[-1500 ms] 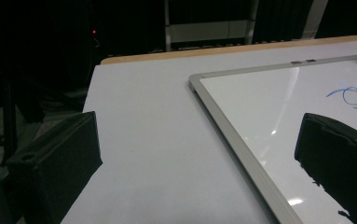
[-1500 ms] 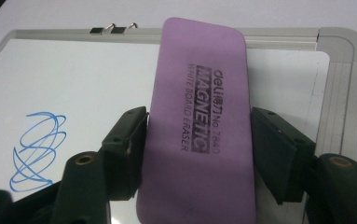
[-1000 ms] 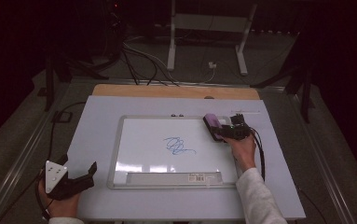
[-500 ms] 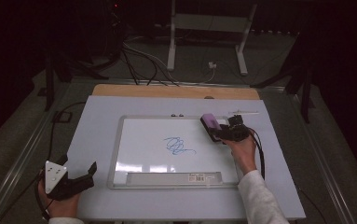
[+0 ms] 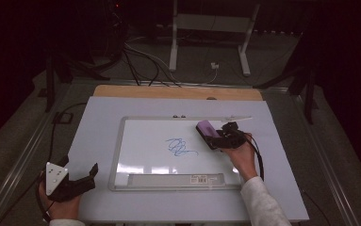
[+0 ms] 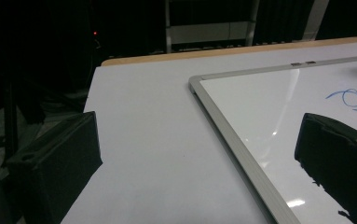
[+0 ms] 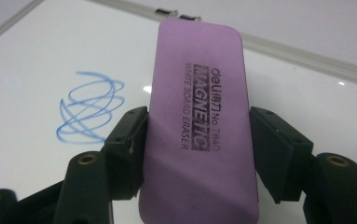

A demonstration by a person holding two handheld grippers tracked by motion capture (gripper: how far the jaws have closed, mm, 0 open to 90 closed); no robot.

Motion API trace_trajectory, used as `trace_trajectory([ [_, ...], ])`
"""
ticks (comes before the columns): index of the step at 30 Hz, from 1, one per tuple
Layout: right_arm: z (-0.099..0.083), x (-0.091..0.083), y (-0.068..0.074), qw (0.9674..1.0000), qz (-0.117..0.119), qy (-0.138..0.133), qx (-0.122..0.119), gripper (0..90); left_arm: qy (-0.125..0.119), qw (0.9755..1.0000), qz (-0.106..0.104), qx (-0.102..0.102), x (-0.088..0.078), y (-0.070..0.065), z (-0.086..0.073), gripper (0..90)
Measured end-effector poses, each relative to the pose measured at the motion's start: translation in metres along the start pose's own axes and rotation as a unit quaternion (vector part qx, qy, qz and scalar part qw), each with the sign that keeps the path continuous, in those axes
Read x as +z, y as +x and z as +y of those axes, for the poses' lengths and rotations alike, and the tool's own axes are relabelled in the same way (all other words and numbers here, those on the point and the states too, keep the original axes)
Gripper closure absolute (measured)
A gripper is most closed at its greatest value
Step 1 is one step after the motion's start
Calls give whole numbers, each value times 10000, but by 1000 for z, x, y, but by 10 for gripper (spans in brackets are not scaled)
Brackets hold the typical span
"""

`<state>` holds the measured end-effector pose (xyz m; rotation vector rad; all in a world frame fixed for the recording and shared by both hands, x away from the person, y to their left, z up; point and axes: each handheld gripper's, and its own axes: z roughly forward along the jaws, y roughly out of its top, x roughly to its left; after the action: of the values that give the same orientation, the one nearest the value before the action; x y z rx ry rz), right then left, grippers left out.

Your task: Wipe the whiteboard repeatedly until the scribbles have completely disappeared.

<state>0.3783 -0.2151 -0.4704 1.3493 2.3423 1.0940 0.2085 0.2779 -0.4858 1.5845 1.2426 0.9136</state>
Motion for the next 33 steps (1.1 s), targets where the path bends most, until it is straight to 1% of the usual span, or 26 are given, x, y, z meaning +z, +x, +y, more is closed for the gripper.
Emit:
trace_trajectory([
  [6, -7, 4, 14, 9995, -45, 171, -249, 402, 5, 10000, 0, 1, 0, 0, 0, 11],
  [9, -9, 6, 18, 9992, -64, 228, -317, 402, 4, 10000, -1, -3, 0, 0, 0, 11],
  [15, -18, 13, 25, 9977, -188, 449, -471, 401, 11, 10000, -5, -5, 1, 0, 0, 11],
  [18, -20, 14, 26, 9972, -203, 498, -513, 401, 13, 10000, -5, -5, 1, 0, 0, 11],
  [21, -22, 15, 27, 9973, -211, 492, -505, 389, 12, 10000, -4, -6, 1, -1, 0, 11],
  [22, -22, 16, 27, 9975, -179, 494, -481, 363, 11, 10000, -9, -9, 1, -1, 0, 11],
  [24, -21, 17, 27, 9977, -189, 442, -484, 306, 11, 10000, -10, -8, 1, -1, -1, 11],
  [26, -20, 18, 28, 9978, -237, 380, -488, 282, 16, 10000, -11, -10, 1, -1, -1, 11],
  [28, -18, 19, 28, 9980, -269, 349, -462, 278, 15, 10000, -9, -7, 1, -1, 0, 11],
  [30, -16, 21, 26, 9984, -249, 321, -388, 282, 14, 10000, -11, -7, 1, -1, 0, 11],
  [33, -14, 26, 24, 9988, -194, 347, -277, 296, 12, 10000, -11, -15, 1, 0, -1, 11],
])
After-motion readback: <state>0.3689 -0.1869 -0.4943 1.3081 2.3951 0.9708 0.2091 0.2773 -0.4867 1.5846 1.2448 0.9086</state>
